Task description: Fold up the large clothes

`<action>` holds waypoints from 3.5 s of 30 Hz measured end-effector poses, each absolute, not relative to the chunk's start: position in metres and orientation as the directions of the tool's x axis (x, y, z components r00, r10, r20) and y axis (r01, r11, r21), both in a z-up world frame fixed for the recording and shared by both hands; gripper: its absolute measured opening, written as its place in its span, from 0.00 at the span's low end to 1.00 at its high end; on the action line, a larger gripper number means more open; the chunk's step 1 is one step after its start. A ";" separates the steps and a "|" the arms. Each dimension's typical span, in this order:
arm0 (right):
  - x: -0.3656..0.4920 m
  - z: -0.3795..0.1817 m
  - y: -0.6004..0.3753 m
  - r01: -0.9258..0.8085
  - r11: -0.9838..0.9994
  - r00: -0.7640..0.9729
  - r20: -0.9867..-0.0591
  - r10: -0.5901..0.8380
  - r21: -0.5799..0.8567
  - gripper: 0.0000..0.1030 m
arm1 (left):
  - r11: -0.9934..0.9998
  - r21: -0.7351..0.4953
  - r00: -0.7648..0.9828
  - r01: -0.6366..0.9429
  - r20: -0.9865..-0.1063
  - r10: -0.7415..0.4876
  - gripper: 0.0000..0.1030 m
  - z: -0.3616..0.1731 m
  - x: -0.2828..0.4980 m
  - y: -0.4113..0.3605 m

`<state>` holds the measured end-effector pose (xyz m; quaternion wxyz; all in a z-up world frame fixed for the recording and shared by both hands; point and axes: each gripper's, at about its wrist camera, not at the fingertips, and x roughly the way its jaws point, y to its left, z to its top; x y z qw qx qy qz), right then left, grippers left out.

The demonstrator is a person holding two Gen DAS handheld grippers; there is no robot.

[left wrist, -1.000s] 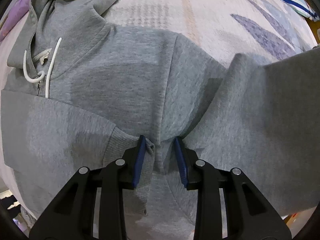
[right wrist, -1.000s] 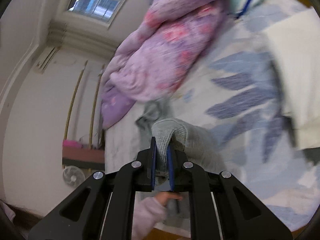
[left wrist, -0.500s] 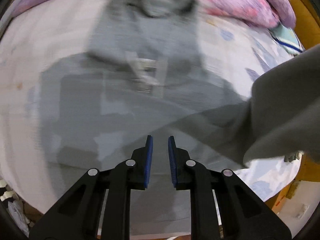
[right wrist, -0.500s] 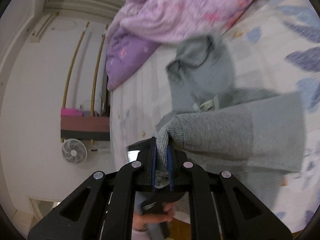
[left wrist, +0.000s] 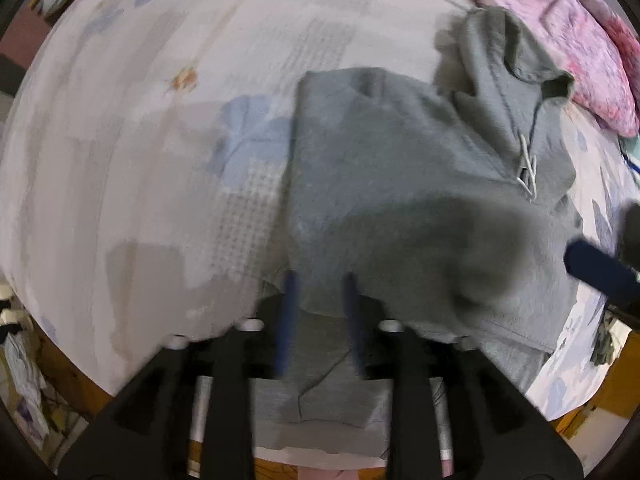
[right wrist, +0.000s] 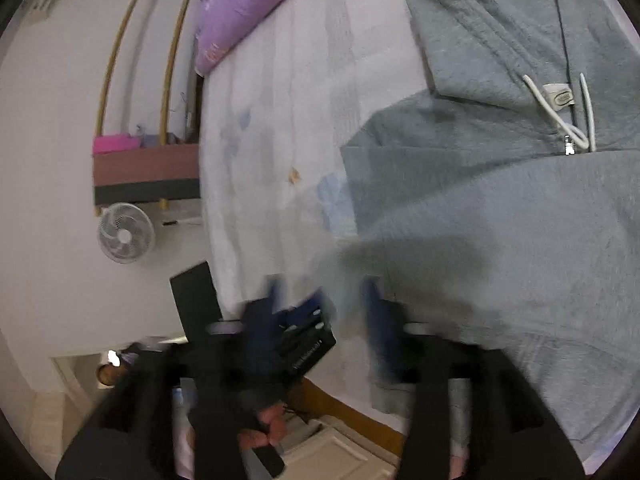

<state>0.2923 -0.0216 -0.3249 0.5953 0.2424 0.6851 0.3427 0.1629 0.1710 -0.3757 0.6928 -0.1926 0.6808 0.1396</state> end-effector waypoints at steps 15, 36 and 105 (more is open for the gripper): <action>0.297 -0.418 -0.235 0.010 0.973 -0.065 -0.971 0.230 0.230 0.00 | 0.908 0.018 -0.046 -0.418 -0.999 -0.002 0.17 -0.435 0.225 0.146; 0.333 -0.461 -0.263 0.062 0.984 -0.218 -0.960 0.176 0.166 0.04 | 0.937 0.045 -0.203 -0.348 -0.979 -0.029 0.09 -0.466 0.239 0.125; 0.631 -0.405 -0.144 -0.233 0.972 0.078 -0.996 0.035 0.016 0.75 | 0.992 0.075 0.071 -0.105 -0.994 0.083 0.68 -0.425 0.594 0.093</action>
